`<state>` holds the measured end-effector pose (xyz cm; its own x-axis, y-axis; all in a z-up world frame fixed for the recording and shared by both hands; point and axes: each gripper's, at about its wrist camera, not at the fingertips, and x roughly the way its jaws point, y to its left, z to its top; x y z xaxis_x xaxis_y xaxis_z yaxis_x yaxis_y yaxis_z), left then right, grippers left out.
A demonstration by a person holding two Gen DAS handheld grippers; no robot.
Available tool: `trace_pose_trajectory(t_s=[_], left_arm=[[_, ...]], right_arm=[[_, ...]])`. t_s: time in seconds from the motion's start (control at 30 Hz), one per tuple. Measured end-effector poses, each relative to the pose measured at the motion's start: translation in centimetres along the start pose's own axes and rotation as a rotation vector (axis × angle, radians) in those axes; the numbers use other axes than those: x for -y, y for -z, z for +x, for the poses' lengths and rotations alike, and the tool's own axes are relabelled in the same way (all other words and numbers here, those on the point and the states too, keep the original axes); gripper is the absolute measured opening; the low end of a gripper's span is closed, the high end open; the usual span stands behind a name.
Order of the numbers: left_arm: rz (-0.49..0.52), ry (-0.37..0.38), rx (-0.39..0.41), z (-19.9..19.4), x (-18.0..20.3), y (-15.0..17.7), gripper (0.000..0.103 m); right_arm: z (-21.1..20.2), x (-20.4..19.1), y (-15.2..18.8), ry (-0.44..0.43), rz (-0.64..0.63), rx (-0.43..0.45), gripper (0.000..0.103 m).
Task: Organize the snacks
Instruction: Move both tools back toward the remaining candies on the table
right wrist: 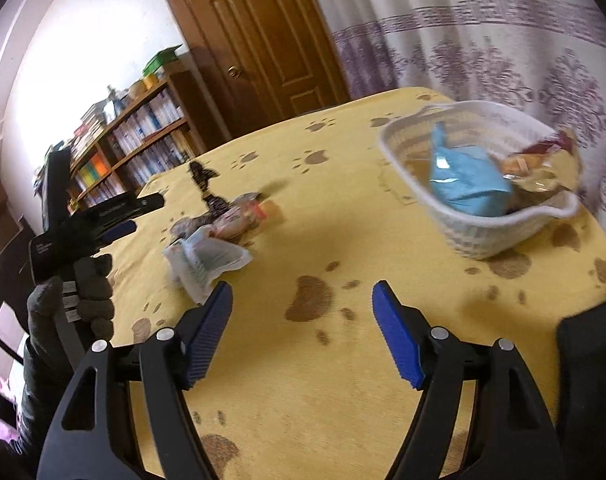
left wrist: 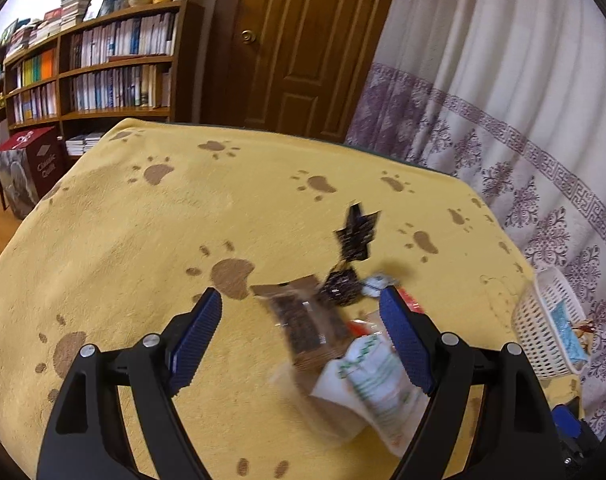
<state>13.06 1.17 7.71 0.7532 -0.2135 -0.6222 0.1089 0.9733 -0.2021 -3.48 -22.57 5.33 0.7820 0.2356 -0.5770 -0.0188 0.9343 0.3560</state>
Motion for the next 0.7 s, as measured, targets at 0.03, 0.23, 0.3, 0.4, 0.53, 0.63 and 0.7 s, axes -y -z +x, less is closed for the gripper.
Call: trace_pose_trajectory(t_s=[0.03, 0.23, 0.3, 0.4, 0.53, 0.63, 0.7], left_arm=[[0.001, -0.012, -0.001, 0.1, -0.2, 0.1, 0.081], [-0.043, -0.024, -0.004, 0.3, -2.0, 0.3, 0.081], [-0.058, -0.025, -0.003, 0.2, -2.5, 0.2, 0.081], [-0.083, -0.03, 0.0, 0.2, -3.2, 0.1, 0.081], [-0.091, -0.065, 0.005, 0.2, -3.8, 0.2, 0.081], [-0.094, -0.083, 0.005, 0.3, -4.2, 0.3, 0.081], [-0.098, -0.083, 0.002, 0.4, -4.3, 0.3, 0.081]], right_arm=[[0.5, -0.6, -0.1, -0.013, -0.017, -0.011, 0.076], [3.6, -4.2, -1.2, -0.076, -0.135, -0.057, 0.08], [4.6, -5.5, -1.6, -0.097, -0.17, -0.071, 0.08], [6.5, -7.4, -2.1, -0.123, -0.234, -0.098, 0.08], [9.2, -9.9, -2.5, -0.164, -0.322, -0.139, 0.08], [11.2, -10.7, -2.6, -0.176, -0.365, -0.167, 0.08], [12.6, -11.0, -2.7, -0.169, -0.381, -0.185, 0.08]])
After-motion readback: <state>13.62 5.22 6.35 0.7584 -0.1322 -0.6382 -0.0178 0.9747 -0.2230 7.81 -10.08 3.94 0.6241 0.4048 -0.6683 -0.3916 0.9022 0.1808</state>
